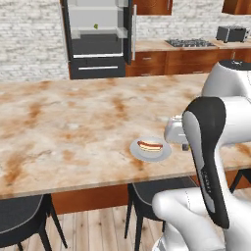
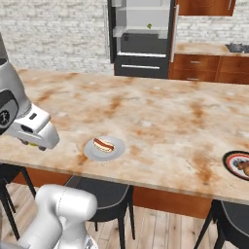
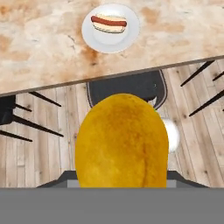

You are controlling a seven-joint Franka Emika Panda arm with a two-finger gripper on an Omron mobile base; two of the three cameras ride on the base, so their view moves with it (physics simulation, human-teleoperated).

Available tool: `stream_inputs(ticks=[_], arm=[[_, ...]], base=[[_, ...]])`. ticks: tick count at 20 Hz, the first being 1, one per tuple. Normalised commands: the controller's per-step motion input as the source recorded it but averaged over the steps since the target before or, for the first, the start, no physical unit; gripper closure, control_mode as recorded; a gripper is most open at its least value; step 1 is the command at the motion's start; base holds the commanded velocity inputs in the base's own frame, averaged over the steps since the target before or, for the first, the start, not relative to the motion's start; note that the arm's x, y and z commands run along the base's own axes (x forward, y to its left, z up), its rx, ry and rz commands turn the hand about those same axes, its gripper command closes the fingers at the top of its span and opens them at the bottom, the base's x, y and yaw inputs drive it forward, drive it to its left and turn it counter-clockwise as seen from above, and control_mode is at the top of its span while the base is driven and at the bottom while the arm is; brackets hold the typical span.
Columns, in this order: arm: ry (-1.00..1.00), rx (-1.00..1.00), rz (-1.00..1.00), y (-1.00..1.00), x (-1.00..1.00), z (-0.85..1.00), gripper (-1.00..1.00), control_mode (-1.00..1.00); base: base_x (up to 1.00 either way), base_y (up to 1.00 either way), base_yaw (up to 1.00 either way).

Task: Pick up the tangerine and mango from the fridge and place one fruit on each plate on the dining counter.

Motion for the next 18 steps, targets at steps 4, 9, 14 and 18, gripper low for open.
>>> stream_inputs(ticks=[4, 9, 14, 18], arm=[[0.00, -0.02, -0.09, -0.14, 0.91, -1.00, 1.00, -1.00], [0.00, 0.01, -0.08, -0.24, 1.00, -1.00, 1.00, -1.00], [0.09, 0.04, 0.01, -0.03, 1.00, -0.73, 1.00, -1.00], [0.04, 0.01, 0.10, -0.01, 1.00, -0.37, 1.00, -1.00]], base=[[0.00, 0.00, 0.00], [0.00, 0.00, 0.00], [0.00, 0.00, 0.00], [0.00, 0.00, 0.00]])
